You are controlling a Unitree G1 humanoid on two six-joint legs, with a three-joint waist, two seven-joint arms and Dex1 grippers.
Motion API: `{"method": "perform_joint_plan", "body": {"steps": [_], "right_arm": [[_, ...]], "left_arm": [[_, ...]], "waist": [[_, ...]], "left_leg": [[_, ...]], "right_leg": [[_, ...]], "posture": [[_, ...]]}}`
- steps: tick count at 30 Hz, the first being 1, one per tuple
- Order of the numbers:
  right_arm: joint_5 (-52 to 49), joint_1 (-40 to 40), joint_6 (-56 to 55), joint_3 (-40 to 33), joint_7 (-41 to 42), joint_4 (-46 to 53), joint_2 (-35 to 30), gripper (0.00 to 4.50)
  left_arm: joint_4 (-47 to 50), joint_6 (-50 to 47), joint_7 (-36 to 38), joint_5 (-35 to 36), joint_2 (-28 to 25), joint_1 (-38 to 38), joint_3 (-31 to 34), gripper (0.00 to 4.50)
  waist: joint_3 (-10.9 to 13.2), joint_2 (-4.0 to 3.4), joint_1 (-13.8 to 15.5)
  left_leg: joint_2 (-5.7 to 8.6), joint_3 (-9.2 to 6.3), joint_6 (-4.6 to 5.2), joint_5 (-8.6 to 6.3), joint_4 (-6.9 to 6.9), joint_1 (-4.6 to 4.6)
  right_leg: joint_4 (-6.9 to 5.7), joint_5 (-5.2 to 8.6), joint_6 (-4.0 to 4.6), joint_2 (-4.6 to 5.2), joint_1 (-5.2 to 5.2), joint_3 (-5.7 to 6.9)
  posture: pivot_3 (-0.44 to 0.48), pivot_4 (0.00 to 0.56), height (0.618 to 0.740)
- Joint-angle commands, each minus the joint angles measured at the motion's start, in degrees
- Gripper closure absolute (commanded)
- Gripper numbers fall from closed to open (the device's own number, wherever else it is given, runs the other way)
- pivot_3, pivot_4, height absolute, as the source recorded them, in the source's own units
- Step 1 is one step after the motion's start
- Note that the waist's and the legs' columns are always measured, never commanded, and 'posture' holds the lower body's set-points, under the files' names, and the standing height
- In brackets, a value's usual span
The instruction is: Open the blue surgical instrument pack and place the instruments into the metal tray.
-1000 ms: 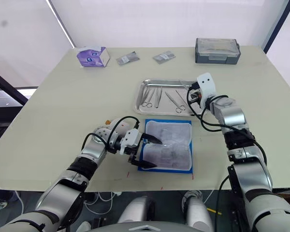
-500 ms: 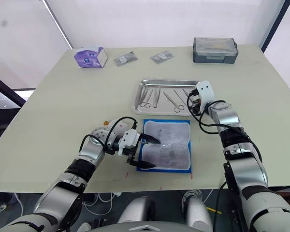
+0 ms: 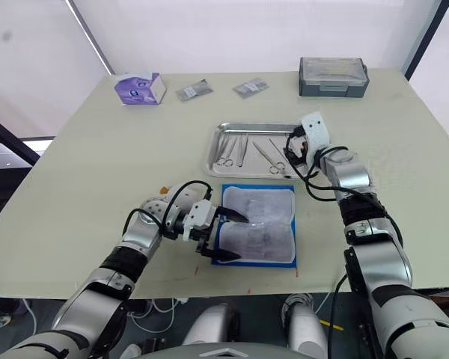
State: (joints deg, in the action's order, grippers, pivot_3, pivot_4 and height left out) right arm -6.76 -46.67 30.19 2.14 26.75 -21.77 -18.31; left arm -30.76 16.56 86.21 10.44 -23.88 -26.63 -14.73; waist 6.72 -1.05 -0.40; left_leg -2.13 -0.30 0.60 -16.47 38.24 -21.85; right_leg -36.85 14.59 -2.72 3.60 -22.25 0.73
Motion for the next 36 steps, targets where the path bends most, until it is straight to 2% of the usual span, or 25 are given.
{"method": "perform_joint_plan", "body": {"steps": [1,7,10,15,21,30,36], "right_arm": [[-1.61,2.37,-0.44,-1.39,1.85,7.93,-1.46,0.03],[-6.20,10.66,-2.01,-4.04,5.88,20.83,-3.36,0.03],[-8.99,16.27,-3.06,-6.04,8.48,26.69,-4.84,0.03],[-12.72,23.32,-6.84,-8.94,12.12,31.66,-6.83,0.03],[-17.99,33.26,-10.05,-13.29,17.20,35.92,-9.50,0.03],[-25.67,50.48,-11.81,-22.82,24.60,38.86,-14.28,0.03],[-25.91,60.28,-18.70,-27.47,27.96,37.94,-13.53,0.03]], "left_arm": [[1.29,-3.45,-1.04,0.38,-0.28,2.08,-0.11,0.00],[10.75,-10.64,-3.27,7.66,-0.27,2.79,5.09,0.00],[16.71,-15.33,-6.43,11.28,-0.84,2.65,8.21,0.00],[24.86,-22.56,-12.22,16.08,-2.41,2.86,13.31,0.00],[31.98,-29.48,-18.73,19.95,-7.30,6.30,20.69,0.00],[35.57,-32.50,-24.68,22.26,-15.79,21.74,35.63,0.00],[36.61,-31.18,-27.43,20.64,-16.98,32.05,41.28,0.00]], "waist": [[0.13,0.03,-0.06],[1.08,0.44,-0.34],[1.40,0.80,-0.35],[1.68,1.04,-0.34],[1.96,1.20,-0.36],[2.34,1.36,-0.24],[2.38,1.42,-0.09]], "left_leg": [[0.00,0.00,0.00,0.00,0.00,0.00],[0.00,0.05,0.00,0.00,0.04,-0.38],[-0.04,0.04,-0.02,0.02,0.16,-1.06],[-0.04,0.05,-0.03,0.02,0.15,-1.08],[-0.06,0.05,-0.03,0.02,0.15,-0.96],[-0.08,0.07,-0.03,0.02,0.16,-0.90],[-0.08,0.14,-0.05,0.03,0.22,-0.79]], "right_leg": [[0.00,0.00,0.00,0.00,0.00,0.00],[-0.21,-0.01,-0.01,-0.03,-0.51,-0.12],[-0.44,-0.02,-0.01,-0.07,-1.19,-0.16],[-0.41,-0.02,-0.01,-0.06,-1.24,-0.23],[-0.53,-0.02,-0.01,-0.08,-1.24,-0.30],[-0.59,-0.01,-0.01,-0.06,-1.24,-0.37],[-0.77,-0.01,-0.01,-0.05,-1.21,-0.40]], "posture": [[0.000,0.150,0.727],[0.000,0.150,0.727],[0.000,0.150,0.727],[0.000,0.150,0.727],[0.000,0.150,0.727],[0.000,0.150,0.727],[0.000,0.150,0.727]]}}
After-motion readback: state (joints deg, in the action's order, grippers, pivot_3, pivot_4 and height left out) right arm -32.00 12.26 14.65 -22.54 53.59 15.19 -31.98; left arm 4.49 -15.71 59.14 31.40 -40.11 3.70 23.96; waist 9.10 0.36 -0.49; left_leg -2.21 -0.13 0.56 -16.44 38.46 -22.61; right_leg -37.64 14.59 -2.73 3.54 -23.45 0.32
